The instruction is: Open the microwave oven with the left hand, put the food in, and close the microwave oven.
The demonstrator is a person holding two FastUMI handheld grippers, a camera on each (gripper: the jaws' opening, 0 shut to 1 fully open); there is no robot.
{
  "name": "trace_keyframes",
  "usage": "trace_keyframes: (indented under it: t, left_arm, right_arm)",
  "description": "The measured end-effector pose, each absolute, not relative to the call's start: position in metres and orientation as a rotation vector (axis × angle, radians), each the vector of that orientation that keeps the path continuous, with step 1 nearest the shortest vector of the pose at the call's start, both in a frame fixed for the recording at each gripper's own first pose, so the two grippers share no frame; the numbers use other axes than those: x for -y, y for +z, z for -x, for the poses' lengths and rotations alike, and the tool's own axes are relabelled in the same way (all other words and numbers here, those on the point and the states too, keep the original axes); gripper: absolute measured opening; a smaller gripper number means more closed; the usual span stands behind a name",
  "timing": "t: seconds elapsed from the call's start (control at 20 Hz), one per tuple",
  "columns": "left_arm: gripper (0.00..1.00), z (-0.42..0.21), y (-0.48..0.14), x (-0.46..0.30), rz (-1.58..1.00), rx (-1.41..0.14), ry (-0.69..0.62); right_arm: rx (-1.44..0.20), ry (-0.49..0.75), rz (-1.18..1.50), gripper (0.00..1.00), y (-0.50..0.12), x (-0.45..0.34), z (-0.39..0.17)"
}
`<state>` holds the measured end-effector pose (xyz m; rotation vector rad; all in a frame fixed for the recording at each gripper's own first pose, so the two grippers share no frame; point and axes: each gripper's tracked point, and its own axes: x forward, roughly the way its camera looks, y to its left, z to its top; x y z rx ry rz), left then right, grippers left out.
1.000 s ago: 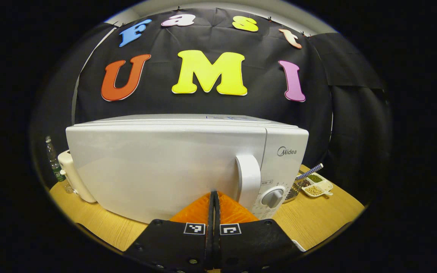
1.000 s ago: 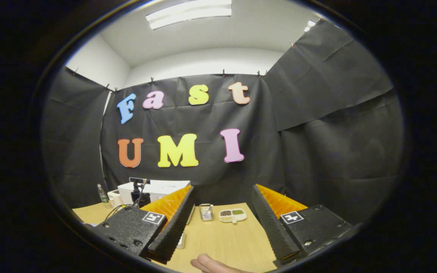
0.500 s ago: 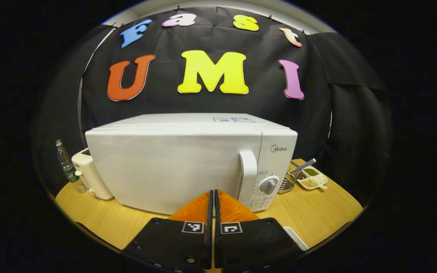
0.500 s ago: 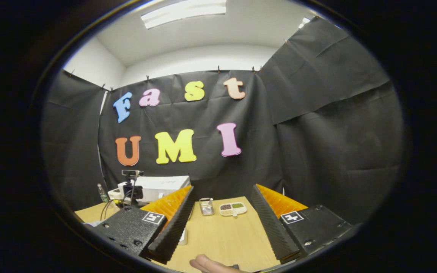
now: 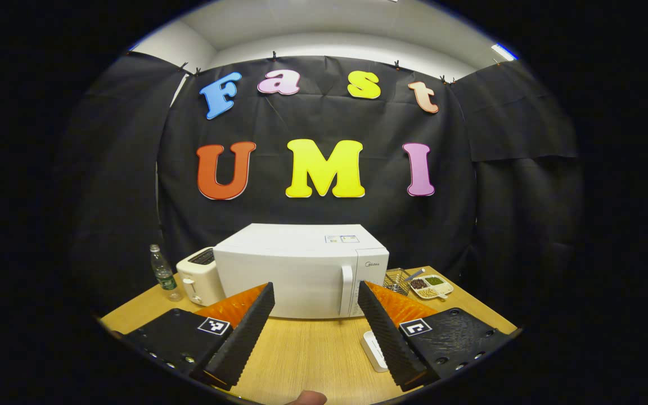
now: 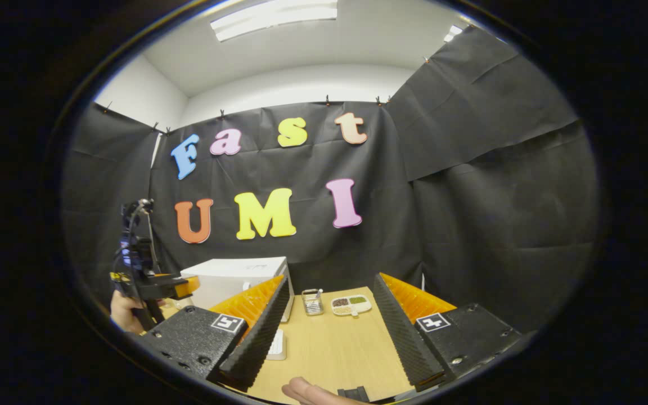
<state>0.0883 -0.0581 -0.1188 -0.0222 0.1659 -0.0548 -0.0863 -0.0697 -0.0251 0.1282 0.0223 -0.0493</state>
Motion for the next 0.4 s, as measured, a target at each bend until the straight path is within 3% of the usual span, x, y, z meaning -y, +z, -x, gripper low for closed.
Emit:
trace_keyframes:
  t: [0.2, 0.4]
  left_arm:
    - [0.93, -0.019, -0.068, 0.068, 0.084, -0.098, -0.108]
    - [0.94, 0.032, -0.027, 0.042, 0.114, -0.011, -0.068]
  right_arm:
    - [-0.006, -0.062, -0.120, 0.89, -0.015, 0.057, 0.097]
    - [-0.001, -0.041, -0.100, 0.89, -0.011, 0.043, 0.108]
